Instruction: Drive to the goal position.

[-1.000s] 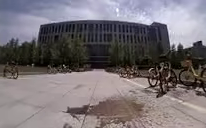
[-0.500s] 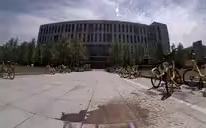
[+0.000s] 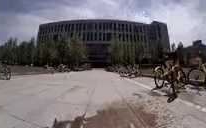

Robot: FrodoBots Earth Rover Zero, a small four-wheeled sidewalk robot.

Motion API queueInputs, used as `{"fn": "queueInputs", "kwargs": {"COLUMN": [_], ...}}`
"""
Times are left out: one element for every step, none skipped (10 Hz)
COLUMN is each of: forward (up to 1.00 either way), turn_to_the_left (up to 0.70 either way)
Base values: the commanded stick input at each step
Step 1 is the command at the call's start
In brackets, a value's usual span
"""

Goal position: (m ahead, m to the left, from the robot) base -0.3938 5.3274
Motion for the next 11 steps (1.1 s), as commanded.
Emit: {"fn": "queueInputs", "kwargs": {"forward": [0.45,0.45,0.45,0.45,0.45,0.45,0.45,0.45,0.45,0.45,0.45], "turn_to_the_left": [0.08,0.1,0.17,0.24,0.27,0.27,0.27,0.27,0.16,0.07,0.01]}}
